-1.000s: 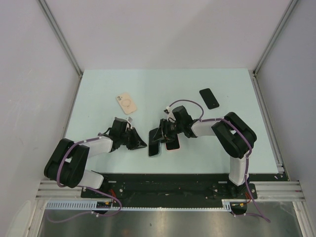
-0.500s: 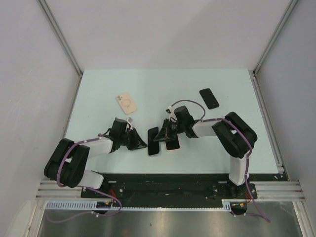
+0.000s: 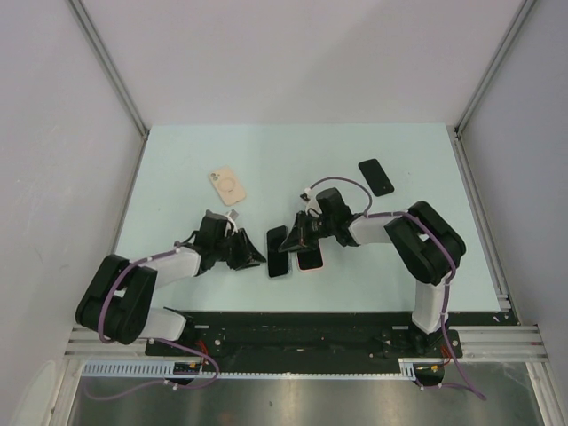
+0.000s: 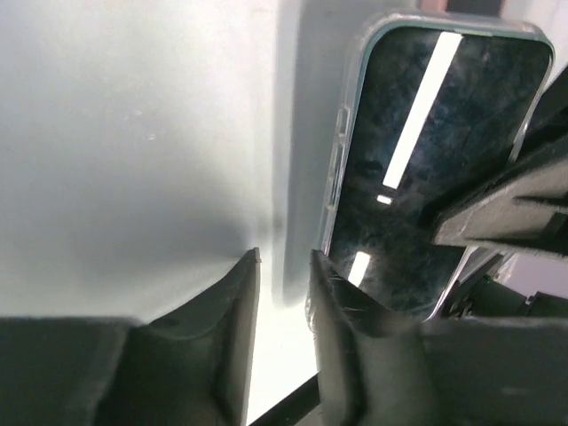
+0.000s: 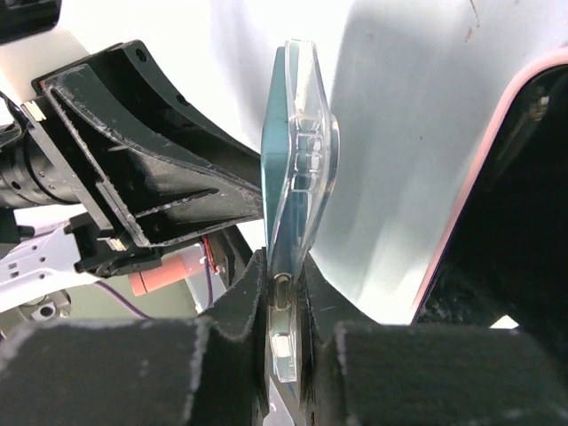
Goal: Put the phone into the phone case
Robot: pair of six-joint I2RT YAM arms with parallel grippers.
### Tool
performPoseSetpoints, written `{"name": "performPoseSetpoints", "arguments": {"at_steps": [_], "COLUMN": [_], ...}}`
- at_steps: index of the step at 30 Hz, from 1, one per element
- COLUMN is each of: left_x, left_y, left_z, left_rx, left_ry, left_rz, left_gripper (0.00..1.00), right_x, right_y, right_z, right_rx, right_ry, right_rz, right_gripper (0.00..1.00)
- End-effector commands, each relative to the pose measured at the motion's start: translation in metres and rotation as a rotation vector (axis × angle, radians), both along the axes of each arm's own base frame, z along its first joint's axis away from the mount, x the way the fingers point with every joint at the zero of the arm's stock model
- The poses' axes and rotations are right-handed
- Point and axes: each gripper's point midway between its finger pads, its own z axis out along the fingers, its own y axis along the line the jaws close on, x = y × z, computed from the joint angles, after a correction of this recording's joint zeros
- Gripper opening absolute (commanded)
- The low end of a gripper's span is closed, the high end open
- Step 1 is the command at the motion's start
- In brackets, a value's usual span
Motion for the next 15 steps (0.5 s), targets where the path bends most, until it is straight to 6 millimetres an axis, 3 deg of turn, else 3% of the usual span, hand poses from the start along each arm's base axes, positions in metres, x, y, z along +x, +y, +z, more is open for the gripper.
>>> {"name": "performPoseSetpoints", "arguments": {"at_steps": [1, 4, 5, 7, 9, 15], "left_x": [0.009, 0.008, 0.006, 0.002, -0.004, -0.014], "left_y": [-0.011, -0.019, -0.024, -0.03, -0.035, -0.041], "left_z": [0.044, 0.079, 0.099, 0.118, 0.139, 0.157], "left_rx": [-0.058, -0.132, -0.194, -0.263, -0.339, -0.394], "left_ry": [-0.151, -0.251, -0.309, -0.363, -0.422, -0.488], "left_rz": [-0.075, -0.117, -0.139, -0.158, -0.183, -0.267], "left_gripper": [0.49, 0.68, 0.7, 0.75, 0.75, 0.72], "right_x": [0.005, 0.003, 0.002, -0.002, -0.007, -0.021], "right_y": [0.0, -0.005, -0.006, -0.007, -0.007, -0.011], "right_z": [0.063, 0.093, 0.105, 0.119, 0.138, 0.173], "right_rx": [0.16, 0.227, 0.252, 0.296, 0.357, 0.514], "right_ry": [-0.14, -0.199, -0.22, -0.239, -0.281, -0.271], "right_rz": [0.073, 0.109, 0.119, 0.142, 0.163, 0.178], "right_gripper": [0.0, 0.0, 0.0, 0.0, 0.0, 0.0]}}
